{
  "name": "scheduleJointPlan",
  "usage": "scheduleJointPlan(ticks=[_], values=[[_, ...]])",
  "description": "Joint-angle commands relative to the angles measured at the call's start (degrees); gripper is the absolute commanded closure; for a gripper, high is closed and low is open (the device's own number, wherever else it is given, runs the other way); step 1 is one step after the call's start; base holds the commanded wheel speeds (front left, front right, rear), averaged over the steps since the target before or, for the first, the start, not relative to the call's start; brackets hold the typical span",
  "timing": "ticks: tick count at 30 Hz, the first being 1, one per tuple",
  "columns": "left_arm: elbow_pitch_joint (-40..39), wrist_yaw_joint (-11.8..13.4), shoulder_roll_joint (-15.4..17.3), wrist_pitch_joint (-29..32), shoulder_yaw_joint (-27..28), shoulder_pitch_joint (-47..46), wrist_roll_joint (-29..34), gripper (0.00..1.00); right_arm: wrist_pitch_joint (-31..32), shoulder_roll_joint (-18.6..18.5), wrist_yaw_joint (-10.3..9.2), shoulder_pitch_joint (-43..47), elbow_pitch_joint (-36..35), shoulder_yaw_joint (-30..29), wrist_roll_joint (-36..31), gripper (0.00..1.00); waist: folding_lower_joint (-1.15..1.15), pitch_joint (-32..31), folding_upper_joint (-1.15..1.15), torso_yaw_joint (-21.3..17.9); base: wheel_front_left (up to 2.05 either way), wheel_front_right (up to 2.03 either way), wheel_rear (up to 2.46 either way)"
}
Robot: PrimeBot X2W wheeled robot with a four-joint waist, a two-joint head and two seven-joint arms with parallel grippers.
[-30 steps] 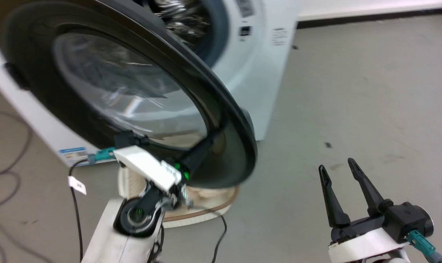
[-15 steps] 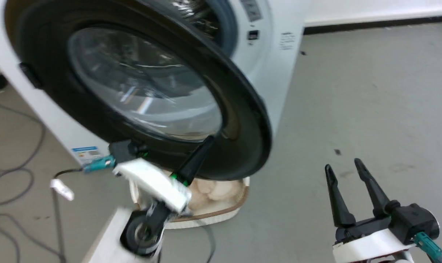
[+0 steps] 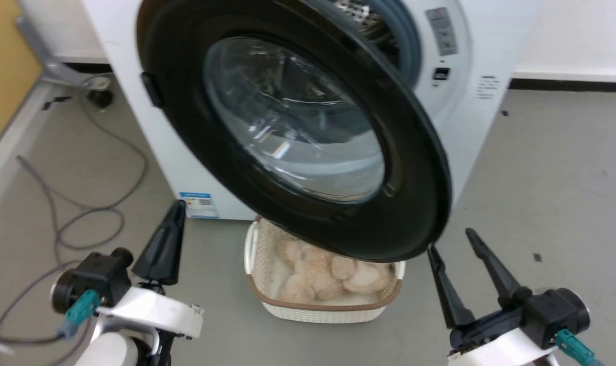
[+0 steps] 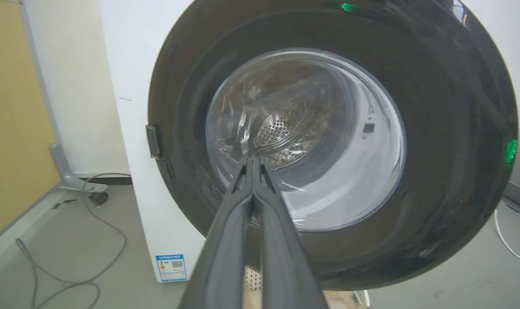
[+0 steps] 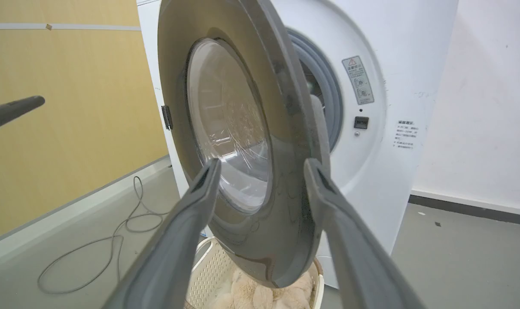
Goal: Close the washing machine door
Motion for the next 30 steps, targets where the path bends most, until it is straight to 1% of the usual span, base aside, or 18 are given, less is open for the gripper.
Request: scheduleJointPlan(ticks=[1,3,4,5,6,7,8,9,12,15,19,25,30], values=[[-1.67,1.09,-1.04,-0.26,1.71,1.76,2.21,1.0,-0.25,-0.74,0.03,0.36,-0.25,0.76,0.73,0.0,0.0,-0.18,0.0,1.9,0.0,0.0,0.0],[-3.31,1.85,-2.23,-0.28,3.51,4.31,5.72,1.0,-0.25,-1.56,0.03,0.06,0.22,1.94,1.31,0.0,0.0,-0.15,0.0,2.99,0.0,0.0,0.0],[-4.04,2.18,-3.08,-0.28,4.33,5.49,6.97,0.06,-0.25,-1.98,0.03,-0.11,0.62,2.7,1.67,0.0,0.0,-0.1,0.0,3.57,0.0,0.0,0.0],[-4.51,2.22,-3.91,-0.28,4.9,6.61,7.88,0.0,-0.25,-2.51,0.03,-0.37,1.15,3.46,1.91,0.0,0.0,-0.07,0.0,4.14,0.0,0.0,0.0],[-4.86,2.19,-4.43,-0.29,5.21,7.52,9.06,0.0,-0.25,-3.08,0.03,-0.7,1.77,4.48,2.46,0.0,0.0,-0.01,0.0,4.7,0.0,0.0,0.0],[-4.98,2.07,-4.81,-0.29,5.23,8.28,10.34,0.0,-0.25,-3.71,0.03,-1.11,2.35,5.63,3.32,0.44,0.0,0.09,0.0,5.34,0.0,0.0,0.0],[-4.83,2.01,-5.21,-0.29,5.24,9.03,11.31,0.0,-0.18,-4.49,0.03,-1.69,2.99,6.88,3.99,0.69,0.0,0.16,0.0,5.76,0.0,0.0,0.0],[-4.79,1.91,-5.71,-0.29,5.28,9.52,12.11,0.0,-0.17,-5.28,0.03,-2.35,3.47,7.79,4.47,1.0,0.0,0.32,0.0,6.3,0.0,0.0,0.0],[-4.83,1.41,-7.31,-0.29,6.19,10.28,13.75,0.0,0.65,-7.25,0.03,-4.82,5.18,9.13,5.71,1.0,0.0,1.19,0.0,7.71,0.0,0.0,0.0],[-4.91,0.38,-8.59,-0.3,6.73,10.18,15.42,0.0,2.02,-8.59,0.03,-7.92,7.04,8.37,5.92,1.0,0.0,2.57,0.0,9.02,0.0,0.0,0.0],[-4.89,-1.12,-10.22,-0.3,7.41,9.24,17.1,0.0,4.14,-9.66,0.03,-12.34,9.67,5.3,5.67,1.0,0.0,4.76,0.0,10.74,0.0,0.0,0.0],[-4.12,-3.38,-12.64,-0.3,9.08,7.3,18.29,0.0,7.12,-11.12,0.03,-19.71,14.33,-1.69,5.37,1.0,0.0,8.05,0.0,12.97,0.0,0.0,0.0],[-3.9,-5.38,-14.91,-0.3,10.58,5.91,19.3,0.0,9.64,-12.55,0.03,-26.33,18.87,-5.76,5.28,1.0,0.0,10.63,0.0,14.66,0.0,0.0,0.0]])
